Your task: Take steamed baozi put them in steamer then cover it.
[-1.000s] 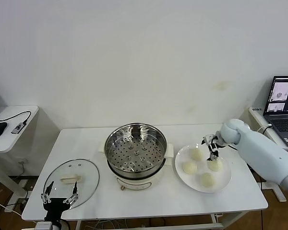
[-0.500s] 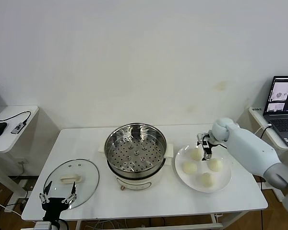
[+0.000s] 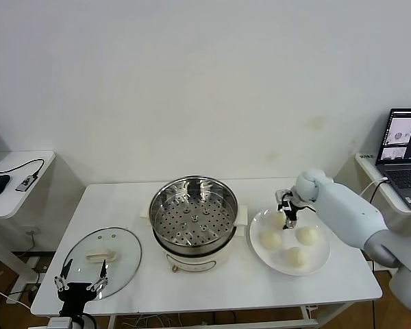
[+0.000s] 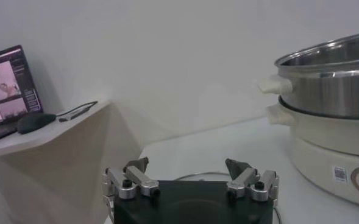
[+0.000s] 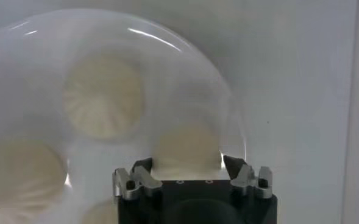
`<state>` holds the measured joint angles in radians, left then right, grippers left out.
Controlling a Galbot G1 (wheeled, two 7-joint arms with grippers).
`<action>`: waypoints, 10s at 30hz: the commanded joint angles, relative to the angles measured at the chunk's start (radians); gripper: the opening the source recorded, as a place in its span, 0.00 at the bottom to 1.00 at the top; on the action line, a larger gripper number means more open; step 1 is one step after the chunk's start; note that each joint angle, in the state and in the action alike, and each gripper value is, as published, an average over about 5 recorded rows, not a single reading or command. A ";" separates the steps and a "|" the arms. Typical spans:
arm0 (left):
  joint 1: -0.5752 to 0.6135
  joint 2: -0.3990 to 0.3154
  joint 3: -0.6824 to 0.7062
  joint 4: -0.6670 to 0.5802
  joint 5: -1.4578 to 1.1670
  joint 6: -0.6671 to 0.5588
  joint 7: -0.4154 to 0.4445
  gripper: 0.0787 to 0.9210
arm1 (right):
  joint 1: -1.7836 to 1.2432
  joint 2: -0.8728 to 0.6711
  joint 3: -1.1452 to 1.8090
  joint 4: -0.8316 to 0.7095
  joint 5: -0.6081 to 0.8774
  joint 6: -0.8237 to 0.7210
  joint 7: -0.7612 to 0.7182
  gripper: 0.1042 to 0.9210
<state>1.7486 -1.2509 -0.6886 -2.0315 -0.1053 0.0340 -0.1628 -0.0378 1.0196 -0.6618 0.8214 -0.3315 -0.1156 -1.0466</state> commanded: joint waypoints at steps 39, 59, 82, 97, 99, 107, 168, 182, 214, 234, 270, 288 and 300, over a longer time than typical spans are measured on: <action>0.003 0.036 0.023 0.009 -0.196 -0.083 0.051 0.88 | 0.673 0.088 -0.504 0.372 0.618 0.108 0.061 0.55; 0.016 0.015 0.019 -0.006 -0.199 -0.101 0.052 0.88 | 0.549 0.391 -0.633 0.172 0.264 0.459 0.101 0.56; -0.011 0.021 0.014 0.006 -0.197 -0.098 0.057 0.88 | 0.435 0.453 -0.596 0.016 -0.008 0.682 0.190 0.57; -0.007 0.019 0.010 -0.007 -0.192 -0.093 0.057 0.88 | 0.579 0.329 -0.616 0.226 0.240 0.539 0.127 0.87; -0.005 0.020 0.007 -0.010 -0.192 -0.092 0.058 0.88 | 0.627 0.276 -0.628 0.313 0.348 0.430 0.073 0.88; -0.013 0.029 -0.005 -0.010 -0.192 -0.093 0.057 0.88 | 0.764 -0.003 -0.658 0.596 0.553 -0.040 -0.046 0.88; 0.002 0.032 -0.046 0.003 -0.171 -0.098 0.063 0.88 | 0.077 -0.153 -0.344 0.392 0.239 -0.193 0.050 0.88; -0.003 0.030 -0.043 0.003 -0.168 -0.099 0.063 0.88 | 0.085 -0.149 -0.338 0.391 0.243 -0.194 0.052 0.66; -0.014 0.040 -0.027 -0.029 -0.173 -0.084 0.060 0.88 | 0.795 -0.055 -0.622 0.621 0.712 -0.374 0.054 0.60; -0.028 0.022 -0.043 -0.032 -0.167 -0.077 0.054 0.88 | 0.563 0.396 -0.612 0.427 0.954 -0.608 0.229 0.61; -0.030 0.027 -0.036 -0.031 -0.167 -0.080 0.055 0.88 | 0.620 0.253 -0.557 0.459 0.789 -0.523 0.075 0.88; -0.028 0.053 -0.020 -0.030 -0.161 -0.074 0.060 0.88 | 0.704 -0.431 -0.655 0.837 0.552 -0.267 -0.130 0.88; -0.022 0.045 -0.025 -0.029 -0.153 -0.073 0.059 0.88 | 0.422 -0.562 -0.595 0.845 0.358 -0.203 -0.088 0.88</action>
<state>1.7253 -1.2034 -0.7109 -2.0579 -0.2595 -0.0398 -0.1033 0.5576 0.6250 -1.2924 1.6114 0.1788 -0.3914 -1.1245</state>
